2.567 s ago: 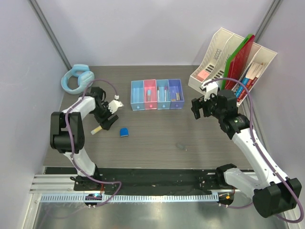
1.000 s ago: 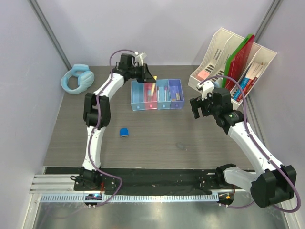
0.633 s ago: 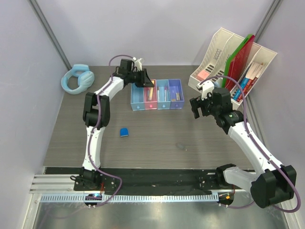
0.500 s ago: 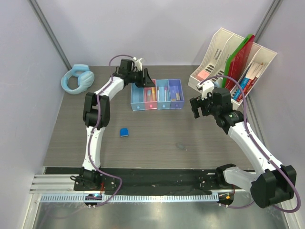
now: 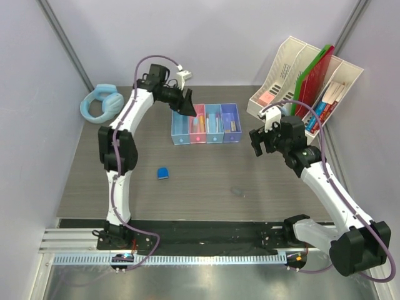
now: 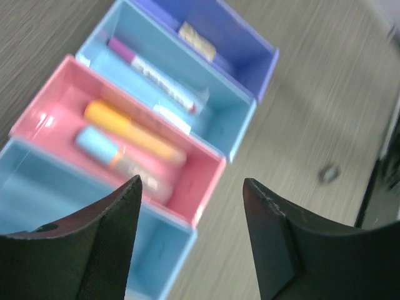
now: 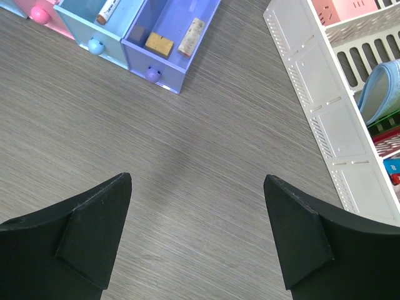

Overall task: Sort the stationery into containers
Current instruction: Place the pen in the storage box, then pick up the stationery from the center of the board.

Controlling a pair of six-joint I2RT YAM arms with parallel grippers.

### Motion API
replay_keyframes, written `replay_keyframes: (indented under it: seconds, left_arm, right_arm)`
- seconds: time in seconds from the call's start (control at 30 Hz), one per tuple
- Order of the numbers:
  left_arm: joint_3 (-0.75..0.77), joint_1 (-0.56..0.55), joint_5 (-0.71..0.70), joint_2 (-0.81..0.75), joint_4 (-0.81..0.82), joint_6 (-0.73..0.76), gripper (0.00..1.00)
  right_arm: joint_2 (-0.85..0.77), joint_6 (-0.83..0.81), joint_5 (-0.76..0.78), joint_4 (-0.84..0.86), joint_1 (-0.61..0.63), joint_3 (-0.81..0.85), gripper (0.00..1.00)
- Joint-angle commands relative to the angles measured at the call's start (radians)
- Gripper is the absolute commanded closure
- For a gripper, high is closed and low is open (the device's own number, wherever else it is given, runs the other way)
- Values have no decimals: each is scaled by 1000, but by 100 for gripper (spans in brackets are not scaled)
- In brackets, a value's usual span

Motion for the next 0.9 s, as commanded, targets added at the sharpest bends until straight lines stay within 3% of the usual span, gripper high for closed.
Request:
replay_keyframes:
  seconds: [0.0,0.1,0.3,0.6,0.87]
  left_arm:
    - [-99,40,-137,-223,-424,561,31]
    - [-278,83,-271,-336,-499,715,20]
    - [-582,147,-503,-502,-444,855,2]
    - [-877,136,-708,-601,-153,903,0]
    - [-1043,66,-782,-617,-47,922,0]
  right_arm:
    - [-40,-32,-39,-4,0,41,8]
    - [-49,-44,-66,-12,-2,39,6]
    - [-70,-38,-112,-20,3,49,3]
    - [-139,-17,-118,-75,5,61,2]
    - [-169,-20,-109,-110,3,82,2]
